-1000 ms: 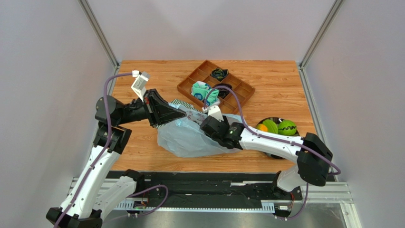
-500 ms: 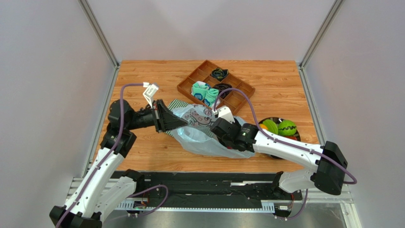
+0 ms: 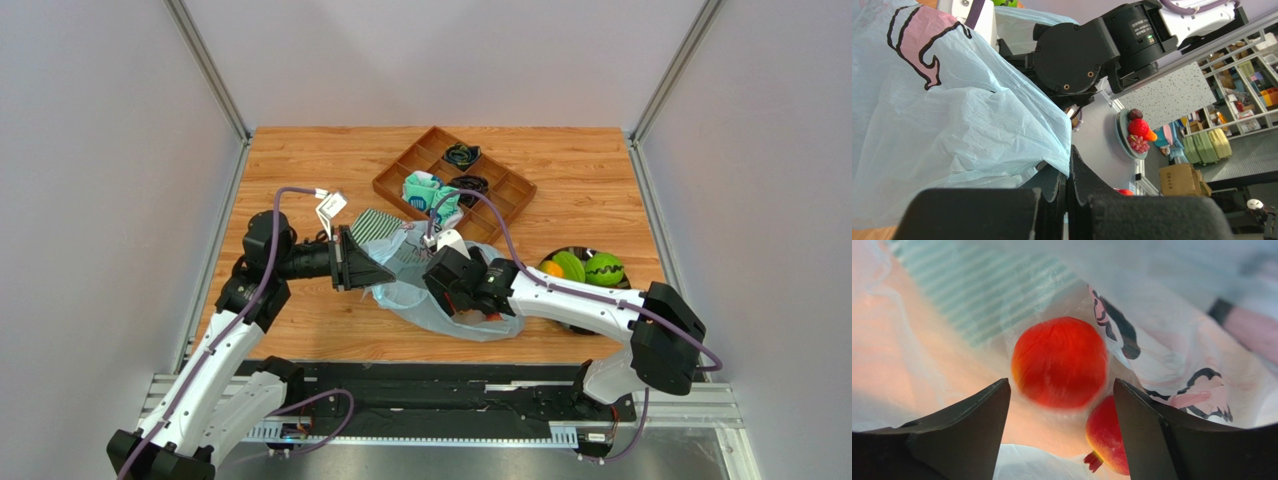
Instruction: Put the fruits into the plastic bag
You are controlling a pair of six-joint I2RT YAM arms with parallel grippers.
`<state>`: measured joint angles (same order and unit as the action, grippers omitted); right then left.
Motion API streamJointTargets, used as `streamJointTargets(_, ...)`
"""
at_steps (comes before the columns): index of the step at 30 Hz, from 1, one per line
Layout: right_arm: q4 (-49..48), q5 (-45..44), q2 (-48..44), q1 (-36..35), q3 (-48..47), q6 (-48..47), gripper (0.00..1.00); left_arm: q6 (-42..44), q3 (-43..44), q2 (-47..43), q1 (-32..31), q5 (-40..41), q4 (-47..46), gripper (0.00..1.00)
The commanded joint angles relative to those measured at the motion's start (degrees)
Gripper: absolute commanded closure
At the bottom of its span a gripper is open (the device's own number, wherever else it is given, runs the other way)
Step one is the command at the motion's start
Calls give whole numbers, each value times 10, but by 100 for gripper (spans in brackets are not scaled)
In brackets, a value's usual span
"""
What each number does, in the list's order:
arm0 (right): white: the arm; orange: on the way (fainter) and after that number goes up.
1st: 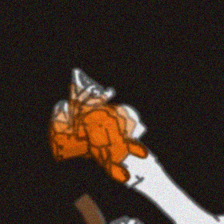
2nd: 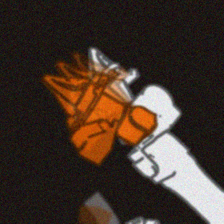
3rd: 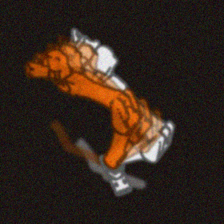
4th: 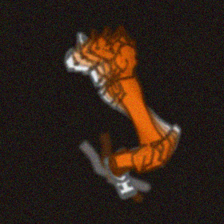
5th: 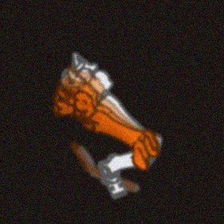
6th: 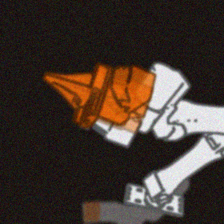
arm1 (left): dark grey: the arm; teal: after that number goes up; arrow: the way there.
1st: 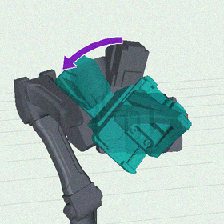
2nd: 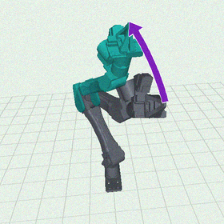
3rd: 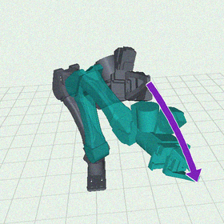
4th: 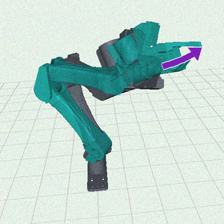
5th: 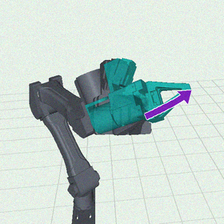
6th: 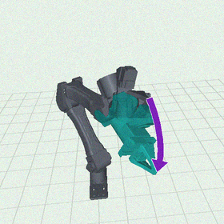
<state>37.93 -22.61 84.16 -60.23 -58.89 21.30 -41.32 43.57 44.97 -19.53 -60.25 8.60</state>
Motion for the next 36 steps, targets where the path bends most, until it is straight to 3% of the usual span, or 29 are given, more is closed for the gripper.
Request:
streamJointTargets(1, -29, 10, -23, 0, -29, -19, 18, 51, 34, 6, -2, 7, 33, 100)
streamJointTargets(7, -42, 55, -93, 0, -30, -41, 18, 86, 54, 32, -2, 29, 52, 100)
streamJointTargets(14, -74, 277, -199, -1, -39, -114, 22, 159, 113, 86, -1, 118, 98, 100)
streamJointTargets(17, -102, 324, -255, -1, -46, -111, 22, 177, 135, 114, -1, 141, 105, 100)
streamJointTargets(19, -127, 321, -285, -1, -50, -99, 22, 188, 143, 130, 0, 149, 106, 100)
streamJointTargets(23, -105, 195, -329, 18, -75, -82, 23, 208, 158, 146, 4, 165, 115, 100)
streamJointTargets(27, 10, 166, -327, 175, -99, -43, 25, 234, 151, 151, 6, 175, 121, 100)
streamJointTargets(30, 36, 194, -345, 297, -82, -16, 24, 247, 144, 145, 9, 186, 138, 100)
streamJointTargets(36, 114, 236, -323, 454, -40, -41, 25, 253, 136, 130, 11, 196, 142, 100)
